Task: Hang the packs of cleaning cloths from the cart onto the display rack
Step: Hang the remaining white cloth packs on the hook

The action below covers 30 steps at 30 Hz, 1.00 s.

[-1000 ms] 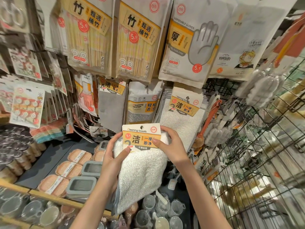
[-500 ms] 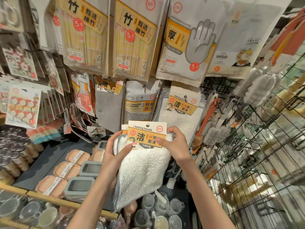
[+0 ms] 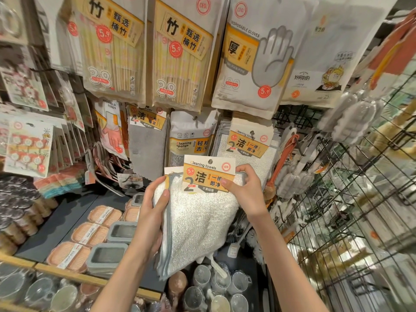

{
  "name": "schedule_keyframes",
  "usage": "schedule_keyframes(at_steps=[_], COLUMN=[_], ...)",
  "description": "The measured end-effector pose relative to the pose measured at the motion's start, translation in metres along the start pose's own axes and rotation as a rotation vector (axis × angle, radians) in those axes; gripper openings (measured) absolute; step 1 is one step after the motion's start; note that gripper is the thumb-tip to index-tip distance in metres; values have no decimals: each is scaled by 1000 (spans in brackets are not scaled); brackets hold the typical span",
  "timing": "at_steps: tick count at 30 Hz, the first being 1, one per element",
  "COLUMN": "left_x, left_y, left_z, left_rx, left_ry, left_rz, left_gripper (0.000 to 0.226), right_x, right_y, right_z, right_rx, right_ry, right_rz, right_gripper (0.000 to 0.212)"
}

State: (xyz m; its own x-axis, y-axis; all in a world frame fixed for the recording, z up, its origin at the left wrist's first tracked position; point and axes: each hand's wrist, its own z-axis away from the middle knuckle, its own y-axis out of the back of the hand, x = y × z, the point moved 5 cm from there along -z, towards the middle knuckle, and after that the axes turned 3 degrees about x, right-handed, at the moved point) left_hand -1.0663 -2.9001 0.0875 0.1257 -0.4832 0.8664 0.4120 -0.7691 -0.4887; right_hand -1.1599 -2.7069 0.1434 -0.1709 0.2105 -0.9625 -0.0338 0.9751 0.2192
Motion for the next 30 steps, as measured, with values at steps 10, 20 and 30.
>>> schedule_keyframes(at_steps=[10, 20, 30], left_x=[1, -2, 3], left_y=[-6, 7, 5], left_z=[-8, -14, -18], left_rx=[17, 62, 55], left_ry=[-71, -105, -135], left_rz=[-61, -99, -94], left_gripper=[29, 31, 30], right_x=[-3, -8, -2], right_y=[14, 57, 73], right_z=[-8, -39, -68], right_rx=[94, 239, 410], right_ry=[7, 39, 18], right_rz=[-35, -21, -16], right_gripper=[32, 32, 32])
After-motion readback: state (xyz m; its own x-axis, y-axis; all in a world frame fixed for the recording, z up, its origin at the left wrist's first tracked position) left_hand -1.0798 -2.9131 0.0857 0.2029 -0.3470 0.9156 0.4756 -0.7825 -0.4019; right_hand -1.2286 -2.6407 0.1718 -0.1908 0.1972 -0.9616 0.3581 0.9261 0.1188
